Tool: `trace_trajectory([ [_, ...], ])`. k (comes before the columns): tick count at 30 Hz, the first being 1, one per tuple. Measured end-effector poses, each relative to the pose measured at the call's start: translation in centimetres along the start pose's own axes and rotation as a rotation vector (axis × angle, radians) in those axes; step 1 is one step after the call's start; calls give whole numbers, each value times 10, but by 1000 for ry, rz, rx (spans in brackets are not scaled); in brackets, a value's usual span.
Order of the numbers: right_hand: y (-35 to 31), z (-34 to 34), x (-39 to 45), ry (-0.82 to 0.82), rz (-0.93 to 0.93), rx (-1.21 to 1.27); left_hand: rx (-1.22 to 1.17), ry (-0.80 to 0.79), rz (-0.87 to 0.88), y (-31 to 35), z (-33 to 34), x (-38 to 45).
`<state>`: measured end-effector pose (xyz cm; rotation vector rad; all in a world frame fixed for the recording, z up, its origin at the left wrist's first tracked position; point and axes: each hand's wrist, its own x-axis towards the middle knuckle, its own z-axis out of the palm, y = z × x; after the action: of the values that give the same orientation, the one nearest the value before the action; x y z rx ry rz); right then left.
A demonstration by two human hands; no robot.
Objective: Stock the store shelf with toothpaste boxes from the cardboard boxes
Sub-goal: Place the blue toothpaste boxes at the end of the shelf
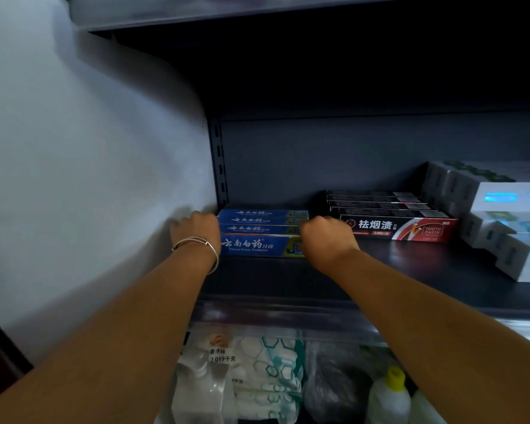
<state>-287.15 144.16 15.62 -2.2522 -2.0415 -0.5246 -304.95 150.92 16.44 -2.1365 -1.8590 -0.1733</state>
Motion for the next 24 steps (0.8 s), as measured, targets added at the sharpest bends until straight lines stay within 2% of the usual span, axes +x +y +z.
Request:
trace_trajectory([
  [7, 0, 6, 18, 12, 13, -22, -126, 34, -7, 8, 5, 19],
  [13, 0, 16, 37, 63, 40, 41, -364, 104, -59, 14, 19, 43],
  [19, 2, 23, 52, 88, 44, 66, -326, 4, -54, 18, 28, 64],
  [24, 3, 27, 64, 82, 55, 86, -394, -32, -65, 20, 36, 80],
])
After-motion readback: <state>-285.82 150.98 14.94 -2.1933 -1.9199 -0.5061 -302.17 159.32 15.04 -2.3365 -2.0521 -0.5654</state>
